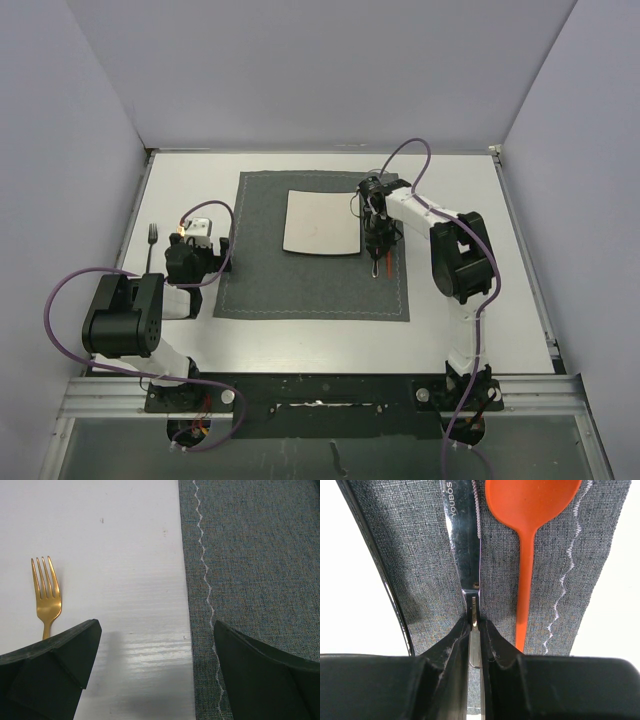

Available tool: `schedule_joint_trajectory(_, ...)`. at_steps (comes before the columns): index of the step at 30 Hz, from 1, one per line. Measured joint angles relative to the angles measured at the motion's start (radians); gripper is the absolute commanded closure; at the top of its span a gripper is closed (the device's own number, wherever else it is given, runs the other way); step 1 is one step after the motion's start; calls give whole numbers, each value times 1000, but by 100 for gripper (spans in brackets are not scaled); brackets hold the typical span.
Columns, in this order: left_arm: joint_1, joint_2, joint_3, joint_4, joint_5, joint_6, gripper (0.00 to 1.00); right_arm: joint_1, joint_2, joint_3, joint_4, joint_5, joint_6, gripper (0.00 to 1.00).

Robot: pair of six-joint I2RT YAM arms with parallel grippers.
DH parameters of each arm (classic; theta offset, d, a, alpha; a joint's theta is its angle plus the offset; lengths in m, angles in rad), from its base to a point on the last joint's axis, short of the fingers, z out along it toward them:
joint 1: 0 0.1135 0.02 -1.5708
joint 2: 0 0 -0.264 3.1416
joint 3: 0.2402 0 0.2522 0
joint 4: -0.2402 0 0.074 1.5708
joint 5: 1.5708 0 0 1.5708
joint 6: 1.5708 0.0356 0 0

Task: Set the dinner table for one person
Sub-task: Adjust the knife on the napkin.

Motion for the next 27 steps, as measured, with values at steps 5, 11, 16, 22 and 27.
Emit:
schedule_joint_trajectory(5,0,0,0,0,0,0,2,0,0,0,0,0,0,95)
schedule_joint_trajectory(11,0,0,0,0,0,0,2,0,0,10,0,-1,0,99)
schedule_joint_trajectory(16,0,0,0,0,0,0,2,0,1,24,0,-2,0,100)
schedule_joint_trajectory(22,0,0,0,0,0,0,2,0,26,46,0,-3,1,99)
schedule_joint_trajectory(27,0,0,0,0,0,0,2,0,35,50,-2,-3,5,99)
